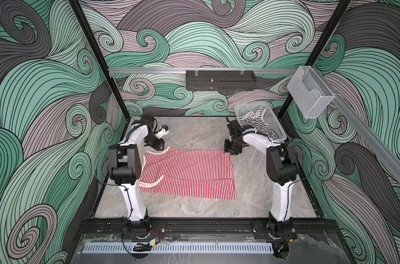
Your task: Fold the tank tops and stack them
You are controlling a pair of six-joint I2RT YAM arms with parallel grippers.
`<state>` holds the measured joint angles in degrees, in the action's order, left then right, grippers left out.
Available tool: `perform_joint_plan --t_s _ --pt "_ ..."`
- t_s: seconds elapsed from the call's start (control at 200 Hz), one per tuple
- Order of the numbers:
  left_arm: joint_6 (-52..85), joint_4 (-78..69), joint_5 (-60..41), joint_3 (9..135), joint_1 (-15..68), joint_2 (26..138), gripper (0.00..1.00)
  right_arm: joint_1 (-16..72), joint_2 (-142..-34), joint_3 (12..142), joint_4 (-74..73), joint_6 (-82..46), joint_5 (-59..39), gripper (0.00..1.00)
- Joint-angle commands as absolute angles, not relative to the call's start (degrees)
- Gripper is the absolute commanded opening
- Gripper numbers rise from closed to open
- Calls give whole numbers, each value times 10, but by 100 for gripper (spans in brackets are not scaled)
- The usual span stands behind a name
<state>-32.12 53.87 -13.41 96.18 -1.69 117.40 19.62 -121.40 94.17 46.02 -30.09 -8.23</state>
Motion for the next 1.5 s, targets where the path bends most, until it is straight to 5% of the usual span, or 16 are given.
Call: perform_joint_plan --t_s 0.0,0.52,1.141,1.491 --pt "-244 553 -192 1026 -16 1220 45 183 -1245 986 470 -308 -93 40" --pt "-188 550 -270 1088 -13 1292 45 160 -1305 1051 477 -312 -139 27" --pt "-179 547 -277 1079 -13 1286 45 160 -1310 1052 488 -290 -124 26" --pt "-175 545 -279 1076 -13 1281 45 160 -1326 1068 485 -290 -131 13"
